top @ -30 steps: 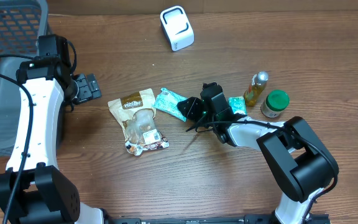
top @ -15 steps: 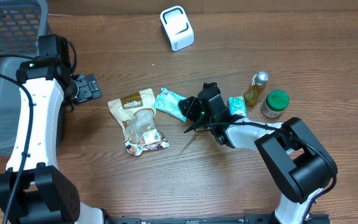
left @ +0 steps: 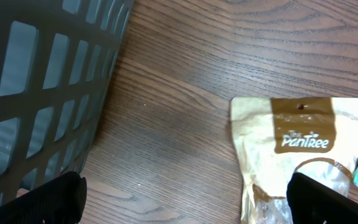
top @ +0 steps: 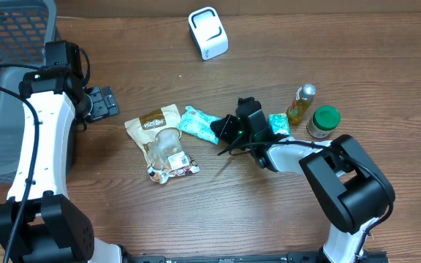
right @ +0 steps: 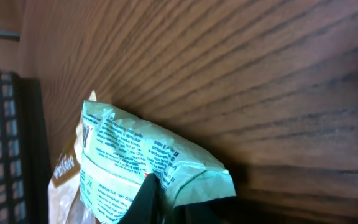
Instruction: Scan the item barcode
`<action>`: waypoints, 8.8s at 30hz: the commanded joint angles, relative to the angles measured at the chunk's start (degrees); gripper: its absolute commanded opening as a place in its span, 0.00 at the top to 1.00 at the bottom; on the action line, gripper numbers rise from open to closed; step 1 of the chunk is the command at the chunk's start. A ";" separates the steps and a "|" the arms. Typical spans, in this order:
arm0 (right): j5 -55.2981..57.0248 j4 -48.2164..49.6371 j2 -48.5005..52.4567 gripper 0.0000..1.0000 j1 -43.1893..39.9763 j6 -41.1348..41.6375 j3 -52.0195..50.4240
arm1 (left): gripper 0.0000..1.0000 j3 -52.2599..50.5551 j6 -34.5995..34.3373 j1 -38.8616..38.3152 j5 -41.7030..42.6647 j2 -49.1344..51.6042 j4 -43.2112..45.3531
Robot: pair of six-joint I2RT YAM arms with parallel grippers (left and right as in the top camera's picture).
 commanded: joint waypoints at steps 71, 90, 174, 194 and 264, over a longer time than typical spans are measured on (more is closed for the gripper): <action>-12.74 -12.46 -9.77 0.96 -7.28 -41.90 -1.36 | 0.00 1.14 0.66 0.09 -0.70 -0.90 0.00; -11.72 -12.72 -9.77 0.96 -7.26 -41.88 -1.36 | 0.00 1.14 0.66 0.09 -0.70 -0.90 0.00; 2.89 -56.83 -13.94 0.97 -7.13 -42.05 33.94 | 0.01 1.14 0.66 0.09 -0.70 -0.90 0.00; 38.99 -47.93 -10.25 0.96 2.71 -76.87 46.21 | 0.00 1.14 0.66 0.09 -0.70 -0.90 0.00; 42.40 -1.64 19.89 0.96 1.77 -115.25 46.21 | 0.00 1.14 0.66 0.09 -0.70 -0.90 0.00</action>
